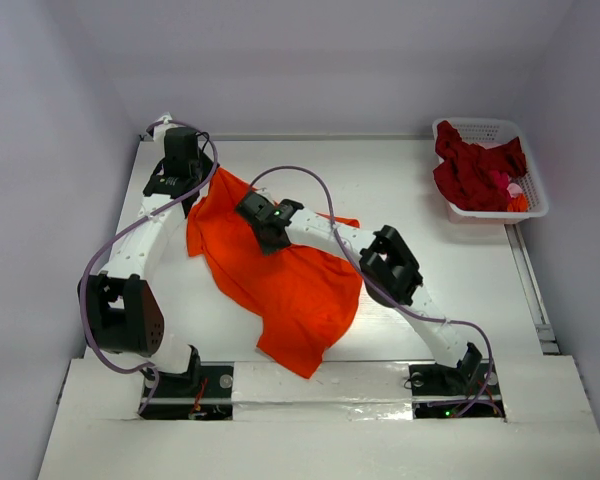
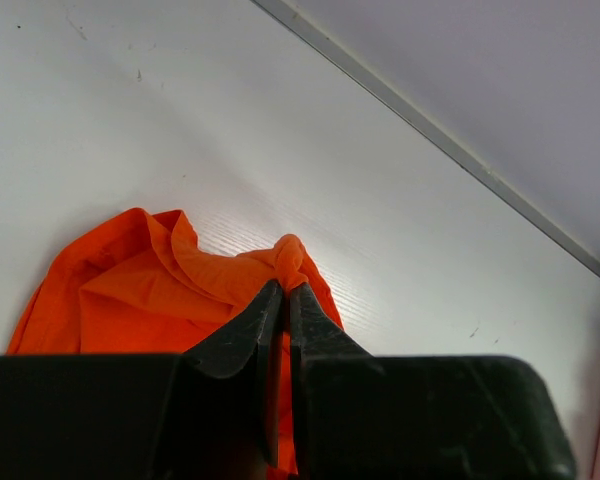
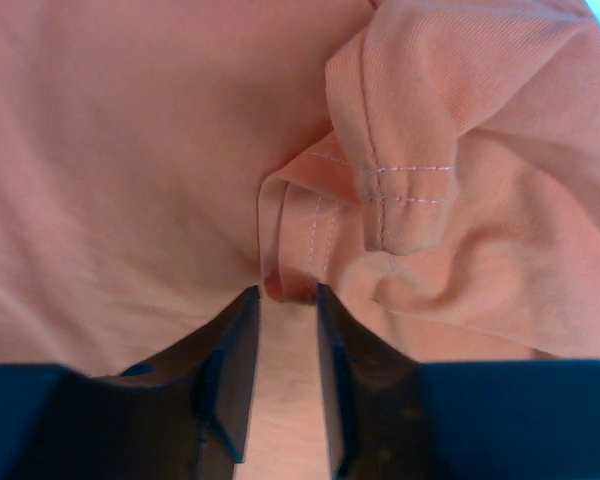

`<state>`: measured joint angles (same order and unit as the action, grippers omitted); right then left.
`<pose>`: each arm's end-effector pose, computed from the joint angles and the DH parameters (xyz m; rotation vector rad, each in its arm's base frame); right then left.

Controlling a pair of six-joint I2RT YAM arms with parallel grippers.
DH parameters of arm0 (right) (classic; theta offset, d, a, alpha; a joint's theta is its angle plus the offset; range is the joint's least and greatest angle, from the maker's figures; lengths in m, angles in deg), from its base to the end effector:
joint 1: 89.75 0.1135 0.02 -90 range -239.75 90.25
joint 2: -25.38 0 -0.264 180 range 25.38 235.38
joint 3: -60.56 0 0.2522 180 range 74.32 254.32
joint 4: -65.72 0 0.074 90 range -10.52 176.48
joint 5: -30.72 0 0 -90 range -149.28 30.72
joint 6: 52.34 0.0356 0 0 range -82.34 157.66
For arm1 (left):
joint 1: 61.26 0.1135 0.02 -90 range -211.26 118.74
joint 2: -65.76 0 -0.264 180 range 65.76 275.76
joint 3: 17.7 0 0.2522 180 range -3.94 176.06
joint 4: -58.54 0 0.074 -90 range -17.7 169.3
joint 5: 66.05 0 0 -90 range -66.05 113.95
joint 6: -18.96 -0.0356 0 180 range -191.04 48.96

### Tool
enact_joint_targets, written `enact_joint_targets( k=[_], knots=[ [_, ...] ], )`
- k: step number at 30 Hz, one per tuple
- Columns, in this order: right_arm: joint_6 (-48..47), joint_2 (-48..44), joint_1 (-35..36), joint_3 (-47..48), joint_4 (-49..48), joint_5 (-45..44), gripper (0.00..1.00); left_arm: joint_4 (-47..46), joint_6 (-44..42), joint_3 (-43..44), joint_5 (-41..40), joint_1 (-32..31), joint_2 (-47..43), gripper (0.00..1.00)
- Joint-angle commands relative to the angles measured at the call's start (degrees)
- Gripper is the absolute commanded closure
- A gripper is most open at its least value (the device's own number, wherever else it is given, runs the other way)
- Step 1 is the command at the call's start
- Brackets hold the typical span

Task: Fold and stack the t-shirts
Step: Flatten the tshirt out

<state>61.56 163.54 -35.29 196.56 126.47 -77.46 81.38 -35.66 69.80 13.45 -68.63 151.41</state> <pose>0.3100 0.4149 0.1841 -0.5837 2.5138 0.0727 0.3517 -0.0390 0.3458 -0.5884 1.8528 -0.3201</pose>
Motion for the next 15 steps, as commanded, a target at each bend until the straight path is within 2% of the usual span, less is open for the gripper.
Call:
enact_joint_targets(
  k=[1, 2, 4, 13, 15],
  knots=[
    [0.53, 0.35, 0.48, -0.77, -1.72, 0.42, 0.67, -0.91, -0.75, 2.12, -0.22, 0.35, -2.68, 1.00],
    [0.53, 0.17, 0.48, -0.94, -1.98, 0.33, 0.73, -0.73, -0.83, 2.12, -0.22, 0.35, -2.68, 1.00],
    [0.45, 0.17, 0.48, -0.95, -1.98, 0.33, 0.77, -0.73, -0.92, 2.12, -0.22, 0.35, -2.68, 1.00],
    [0.53, 0.52, 0.48, -1.12, -1.98, 0.77, 0.79, -0.56, -1.01, 2.82, -0.22, 0.35, -2.59, 1.00],
    [0.62, 0.52, 0.48, -1.12, -2.07, 0.60, 0.85, -0.56, -1.01, 2.73, -0.22, 0.35, -2.68, 1.00]
  ],
)
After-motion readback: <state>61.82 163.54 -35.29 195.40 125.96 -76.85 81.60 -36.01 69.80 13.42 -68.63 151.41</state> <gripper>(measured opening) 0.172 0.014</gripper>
